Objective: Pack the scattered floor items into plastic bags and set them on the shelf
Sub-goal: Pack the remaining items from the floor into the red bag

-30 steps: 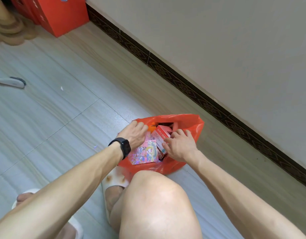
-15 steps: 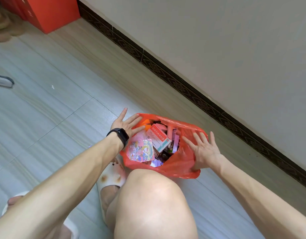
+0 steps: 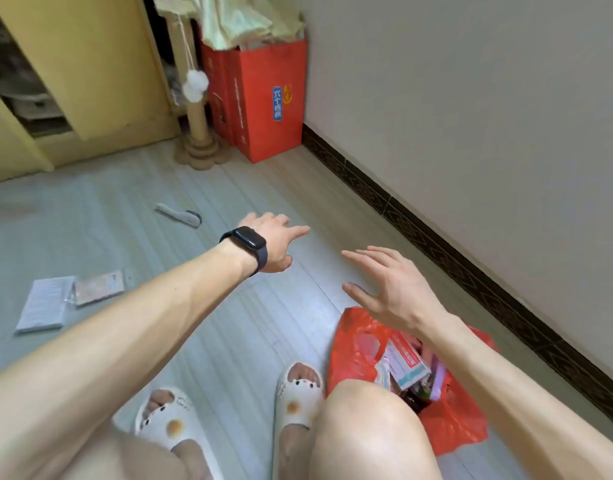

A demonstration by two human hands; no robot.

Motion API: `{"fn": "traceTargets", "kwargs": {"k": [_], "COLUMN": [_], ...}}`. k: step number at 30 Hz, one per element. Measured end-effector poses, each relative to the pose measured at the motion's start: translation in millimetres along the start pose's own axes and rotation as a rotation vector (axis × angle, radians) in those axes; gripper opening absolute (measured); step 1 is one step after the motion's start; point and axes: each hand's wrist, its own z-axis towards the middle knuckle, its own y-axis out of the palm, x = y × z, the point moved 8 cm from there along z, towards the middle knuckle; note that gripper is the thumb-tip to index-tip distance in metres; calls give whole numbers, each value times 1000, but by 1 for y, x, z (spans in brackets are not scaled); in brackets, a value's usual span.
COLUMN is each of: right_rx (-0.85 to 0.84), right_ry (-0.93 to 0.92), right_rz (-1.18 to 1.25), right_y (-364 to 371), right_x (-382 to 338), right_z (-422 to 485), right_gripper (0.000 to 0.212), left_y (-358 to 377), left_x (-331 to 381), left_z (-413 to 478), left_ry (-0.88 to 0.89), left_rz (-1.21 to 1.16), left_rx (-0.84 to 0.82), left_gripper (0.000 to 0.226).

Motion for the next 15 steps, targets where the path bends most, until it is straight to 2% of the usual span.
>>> {"fn": "traceTargets", "kwargs": {"k": [4,8,15], "right_rx": [-134,-280,-693], "right_ry": [-147,-260,-444], "right_rz": [-39,-102,-305], "right_y": [14,48,185], "right_x": [-64,-122,-190], "right_z": [53,94,122], "right_gripper": [60,60,63], "left_y": [25,99,254], "left_x": [-103,-176,-223], "left_z": [-55,-116,-178], "left_ry": [-198,-400,-581], "left_rz": [2,-90,-298], "left_rx": [-57,-210,-416], "left_gripper": [66,69,70]}}
